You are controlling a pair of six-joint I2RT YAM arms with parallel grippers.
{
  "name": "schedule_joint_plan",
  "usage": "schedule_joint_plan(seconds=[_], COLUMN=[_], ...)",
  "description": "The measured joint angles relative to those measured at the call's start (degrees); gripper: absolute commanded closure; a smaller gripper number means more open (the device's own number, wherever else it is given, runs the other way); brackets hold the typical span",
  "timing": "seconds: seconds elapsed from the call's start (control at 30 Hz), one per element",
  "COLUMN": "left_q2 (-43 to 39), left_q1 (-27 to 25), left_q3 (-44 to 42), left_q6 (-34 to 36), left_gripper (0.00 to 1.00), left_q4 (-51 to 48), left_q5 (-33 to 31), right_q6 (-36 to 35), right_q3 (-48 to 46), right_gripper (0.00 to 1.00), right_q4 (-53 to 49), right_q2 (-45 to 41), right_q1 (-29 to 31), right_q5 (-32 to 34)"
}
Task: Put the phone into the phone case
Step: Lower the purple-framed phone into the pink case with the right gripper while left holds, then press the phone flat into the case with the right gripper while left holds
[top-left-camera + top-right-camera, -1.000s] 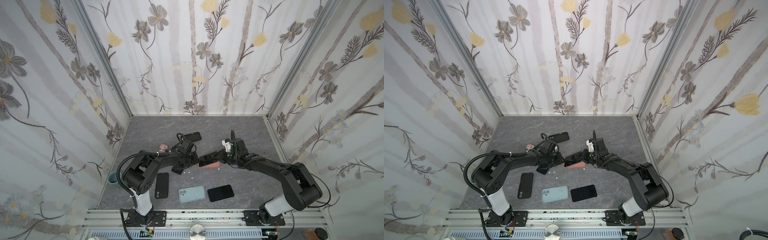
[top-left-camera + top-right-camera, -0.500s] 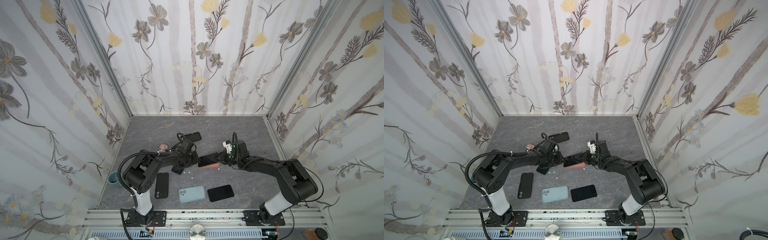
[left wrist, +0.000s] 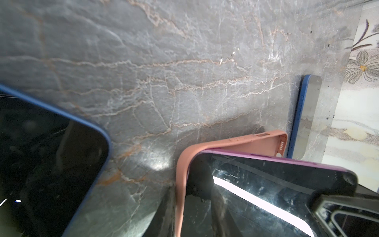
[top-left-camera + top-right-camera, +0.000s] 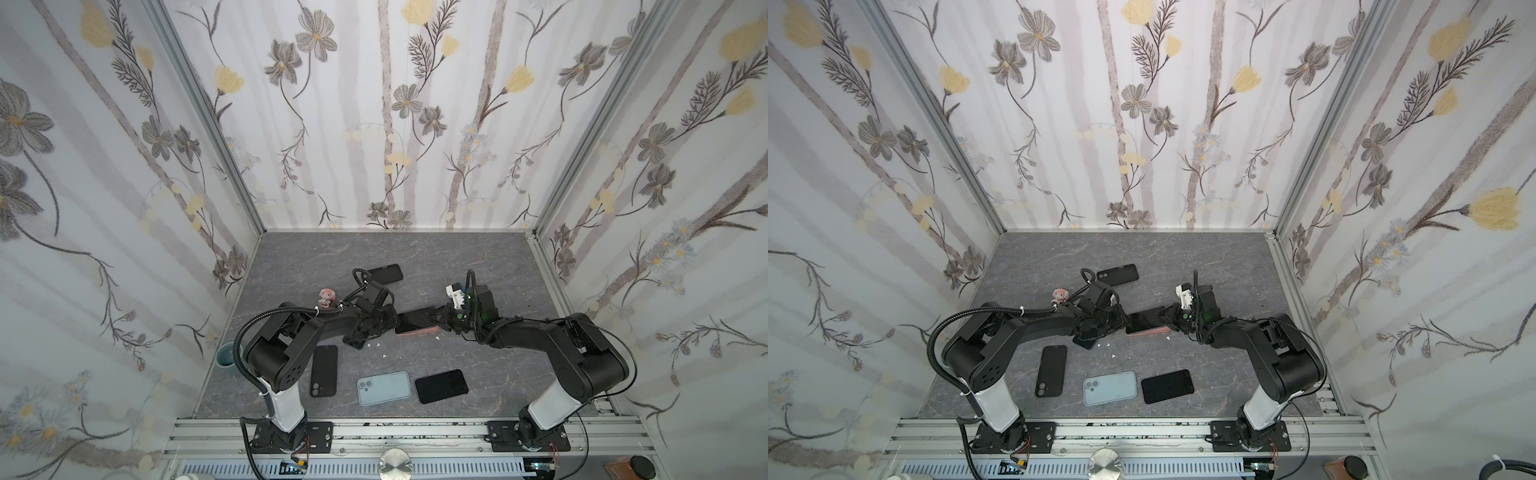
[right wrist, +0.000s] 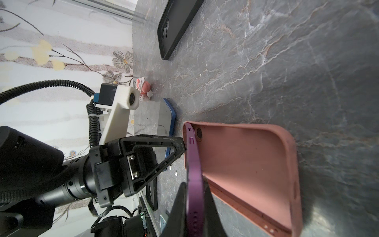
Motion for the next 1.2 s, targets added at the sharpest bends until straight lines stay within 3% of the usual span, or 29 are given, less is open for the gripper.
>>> schedule_joint_plan(seconds=[0.73, 1.2], left_q2=[1.5, 0.6], left_q1=[0.0, -0.2], left_q3=[3.5, 3.4], left_q6=[6.0, 8.7], left_gripper=[0.71, 0.71], left_q4=[-4.9, -5.2], left_q5=[-0.7, -1.5], right_q6=[-3.5, -10.5], right_q3=[3.2, 10.4], right_gripper=[1.00, 0.81], right_q4=[0.7, -14.5], right_q2=[5.5, 4.3], right_q1=[-2.1, -1.2], right_q5=[-4.0, 0.2])
